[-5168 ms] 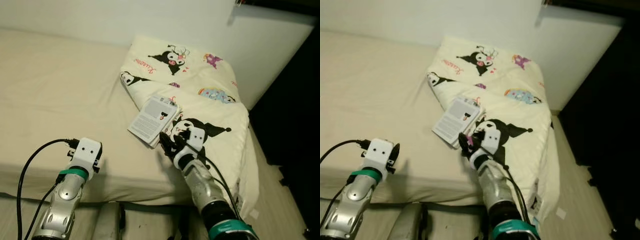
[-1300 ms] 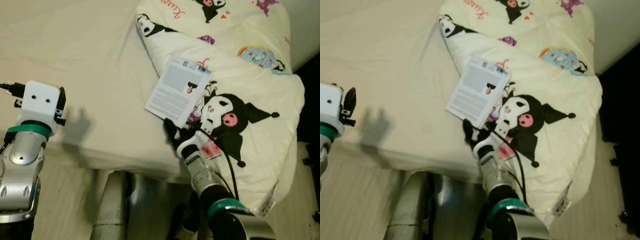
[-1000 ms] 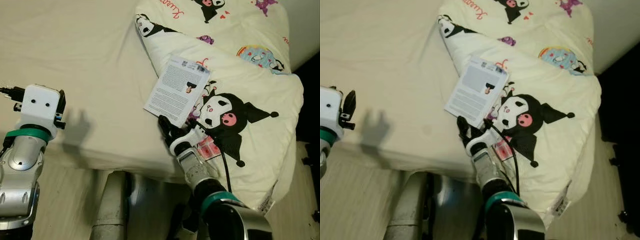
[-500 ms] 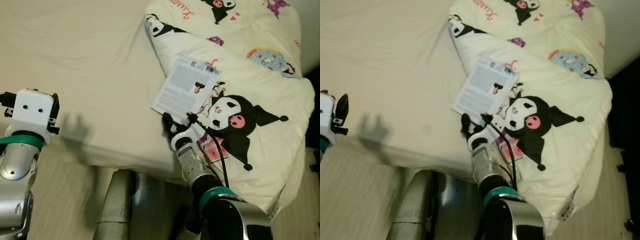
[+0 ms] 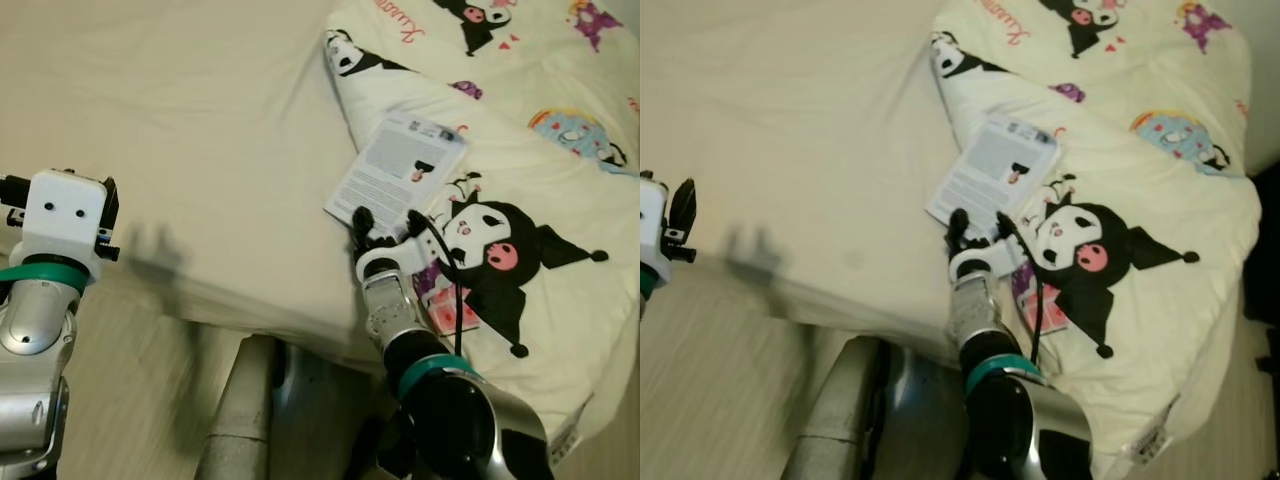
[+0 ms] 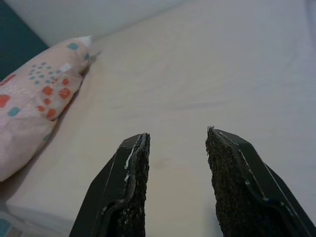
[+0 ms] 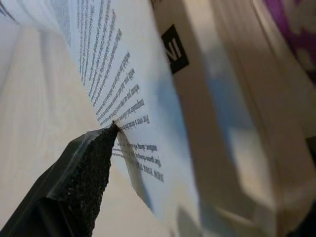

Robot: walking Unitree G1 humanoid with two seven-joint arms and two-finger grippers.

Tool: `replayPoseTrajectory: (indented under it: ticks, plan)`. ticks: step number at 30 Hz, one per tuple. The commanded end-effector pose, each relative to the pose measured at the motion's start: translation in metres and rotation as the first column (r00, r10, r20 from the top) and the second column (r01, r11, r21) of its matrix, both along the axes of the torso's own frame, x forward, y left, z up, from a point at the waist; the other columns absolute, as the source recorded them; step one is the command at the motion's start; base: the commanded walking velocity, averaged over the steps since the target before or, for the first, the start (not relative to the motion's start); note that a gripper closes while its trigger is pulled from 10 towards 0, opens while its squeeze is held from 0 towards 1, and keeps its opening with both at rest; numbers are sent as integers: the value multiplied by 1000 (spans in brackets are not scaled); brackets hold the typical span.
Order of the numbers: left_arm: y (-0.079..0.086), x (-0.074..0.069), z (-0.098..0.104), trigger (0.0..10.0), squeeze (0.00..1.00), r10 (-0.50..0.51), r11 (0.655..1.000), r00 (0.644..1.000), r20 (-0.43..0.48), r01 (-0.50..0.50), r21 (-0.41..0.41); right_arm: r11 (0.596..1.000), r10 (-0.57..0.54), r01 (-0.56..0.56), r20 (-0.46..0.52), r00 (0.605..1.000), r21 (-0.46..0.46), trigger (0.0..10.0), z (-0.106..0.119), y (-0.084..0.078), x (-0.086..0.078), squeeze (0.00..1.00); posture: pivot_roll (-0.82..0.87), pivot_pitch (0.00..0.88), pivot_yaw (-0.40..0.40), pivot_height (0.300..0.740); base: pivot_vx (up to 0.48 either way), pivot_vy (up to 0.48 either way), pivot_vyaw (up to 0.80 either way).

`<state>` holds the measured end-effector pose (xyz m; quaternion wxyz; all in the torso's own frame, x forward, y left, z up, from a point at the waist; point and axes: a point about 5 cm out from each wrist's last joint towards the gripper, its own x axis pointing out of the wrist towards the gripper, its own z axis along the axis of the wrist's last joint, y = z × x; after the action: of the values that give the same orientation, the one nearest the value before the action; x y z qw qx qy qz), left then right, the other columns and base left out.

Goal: Clean up the room

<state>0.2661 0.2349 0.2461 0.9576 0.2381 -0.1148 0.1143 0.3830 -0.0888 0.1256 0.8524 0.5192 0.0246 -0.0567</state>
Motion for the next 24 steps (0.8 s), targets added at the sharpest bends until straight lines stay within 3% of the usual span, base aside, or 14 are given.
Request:
replayPoseTrajectory:
  ticks: [1,2,9,16,24]
  plan:
    - [0,-1,-6,10000,0,10,1000,1000,-16,-10,-1,998,23,-20,-49,999,56,3451,-9,14,-5,0,513,364,-22,595,0,0,0]
    - [0,-2,-5,10000,0,11,1000,1000,-12,-11,0,997,30,-27,-37,999,78,0,-6,18,-5,0,517,362,-25,595,0,0,0]
    - [2,-3,-3,10000,0,25,1000,1000,1,-25,0,992,57,-63,57,997,109,0,14,25,3,0,520,358,-34,595,0,0,0]
    - [2,-2,-3,10000,0,31,1000,999,7,-31,-3,992,54,-66,107,993,108,0,25,20,7,0,513,352,-39,595,0,0,0]
    - [1,2,-4,10000,0,29,1000,1000,12,-29,-8,998,65,-66,98,993,0,0,24,14,8,0,491,345,-34,595,0,0,0]
